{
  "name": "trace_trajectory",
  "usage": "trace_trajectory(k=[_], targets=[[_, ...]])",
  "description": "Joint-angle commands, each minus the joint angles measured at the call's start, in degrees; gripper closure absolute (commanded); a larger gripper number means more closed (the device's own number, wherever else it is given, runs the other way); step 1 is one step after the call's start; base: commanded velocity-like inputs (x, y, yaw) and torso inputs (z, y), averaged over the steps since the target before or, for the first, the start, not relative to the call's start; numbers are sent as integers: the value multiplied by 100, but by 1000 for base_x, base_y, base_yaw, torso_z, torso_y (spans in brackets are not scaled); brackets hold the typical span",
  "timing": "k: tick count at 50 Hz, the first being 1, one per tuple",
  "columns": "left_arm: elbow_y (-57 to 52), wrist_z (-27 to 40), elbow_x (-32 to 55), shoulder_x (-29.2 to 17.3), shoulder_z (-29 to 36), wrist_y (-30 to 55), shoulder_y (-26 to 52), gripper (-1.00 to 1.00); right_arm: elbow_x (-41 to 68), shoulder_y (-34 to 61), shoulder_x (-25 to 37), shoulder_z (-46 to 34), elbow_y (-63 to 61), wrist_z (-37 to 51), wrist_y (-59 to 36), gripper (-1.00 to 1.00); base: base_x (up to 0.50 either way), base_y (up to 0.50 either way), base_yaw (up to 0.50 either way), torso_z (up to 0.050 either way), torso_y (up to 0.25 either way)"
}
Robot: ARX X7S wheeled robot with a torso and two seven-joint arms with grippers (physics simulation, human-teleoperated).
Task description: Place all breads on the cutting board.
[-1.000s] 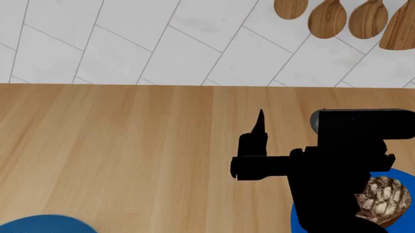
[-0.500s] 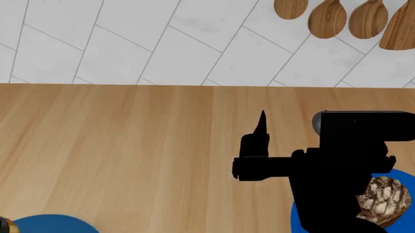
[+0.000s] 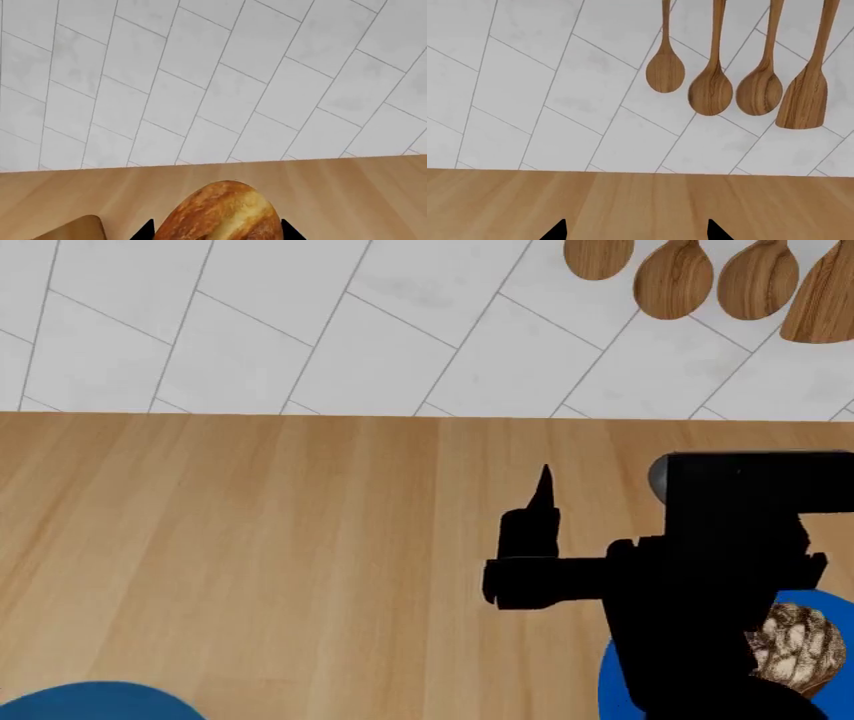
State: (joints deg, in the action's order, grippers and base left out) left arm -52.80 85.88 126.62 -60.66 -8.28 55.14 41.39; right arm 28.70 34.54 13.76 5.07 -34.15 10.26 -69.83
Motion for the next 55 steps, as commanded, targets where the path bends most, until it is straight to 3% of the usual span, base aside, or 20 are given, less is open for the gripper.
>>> trace_trajectory(k=[1, 8, 12, 19, 22, 23, 24, 27, 29, 31, 32, 35, 38, 41, 44, 47, 55], targets=[[-286, -178, -236, 107, -401, -177, -411, 100, 466, 745, 145, 600, -313, 237, -1682, -100, 0, 0, 0, 0, 0], [-104, -481, -765, 450, -228, 132, -509, 100, 4572, 1261, 1241, 1191, 731, 3955, -2001, -100, 0, 0, 0, 0, 0], [-53, -522, -861, 518, -124, 167, -461, 100, 6105, 1261, 1612, 1421, 1177, 5341, -1917, -100, 0, 0, 0, 0, 0], [64, -555, -960, 553, 110, 230, -252, 100, 7123, 820, 1900, 1745, 1772, 6949, -1338, -100, 0, 0, 0, 0, 0], [105, -705, -1118, 647, 89, 306, -331, 100, 7670, 559, 1793, 2143, 1991, 7947, -364, -100, 0, 0, 0, 0, 0], [142, -755, -1178, 674, 83, 330, -336, 100, 7837, 516, 1654, 2289, 1985, 7941, -8, -100, 0, 0, 0, 0, 0], [174, -811, -1219, 709, 83, 346, -350, 100, 7665, 243, 2002, 1794, 1902, 7971, 851, -100, 0, 0, 0, 0, 0], [158, -950, -1379, 787, 4, 412, -499, 100, 7252, 113, 2100, 1548, 1712, 7955, 1844, -100, 0, 0, 0, 0, 0], [158, -1014, -1412, 779, -113, 407, -599, 100, 7188, -116, 2904, 341, 1798, 7972, 3322, -100, 0, 0, 0, 0, 0], [153, -1062, -1448, 779, -203, 410, -694, 100, 7758, 50, 4288, -1378, 1559, 7970, 5041, -100, 0, 0, 0, 0, 0], [152, -1030, -1411, 765, -160, 395, -653, 100, 7810, 228, 4575, -2220, 1476, 7971, 5900, -100, 0, 0, 0, 0, 0], [128, -1022, -1431, 786, -137, 396, -677, 100, 8023, 722, 5103, -3360, 1326, 7971, 7220, -100, 0, 0, 0, 0, 0], [132, -999, -1398, 745, -168, 367, -698, 100, 8228, 1153, 5369, -4203, 1211, 7969, 7822, -100, 0, 0, 0, 0, 0], [94, -955, -1384, 729, -161, 346, -694, 100, 8388, 1224, 5298, -4477, 1173, 7901, 7854, -100, 0, 0, 0, 0, 0], [103, -989, -1450, 778, -138, 363, -704, 100, 8647, 1204, 5155, -4538, 1183, 7683, 7743, -100, 0, 0, 0, 0, 0], [116, -998, -1473, 800, -90, 375, -704, 100, 8605, 1027, 5066, -4410, 1022, 7879, 8319, -100, 0, 0, 0, 0, 0], [162, -1126, -1657, 884, -110, 428, -790, 100, 8969, 1104, 4916, -4643, 963, 7818, 8218, -100, 0, 0, 0, 0, 0]])
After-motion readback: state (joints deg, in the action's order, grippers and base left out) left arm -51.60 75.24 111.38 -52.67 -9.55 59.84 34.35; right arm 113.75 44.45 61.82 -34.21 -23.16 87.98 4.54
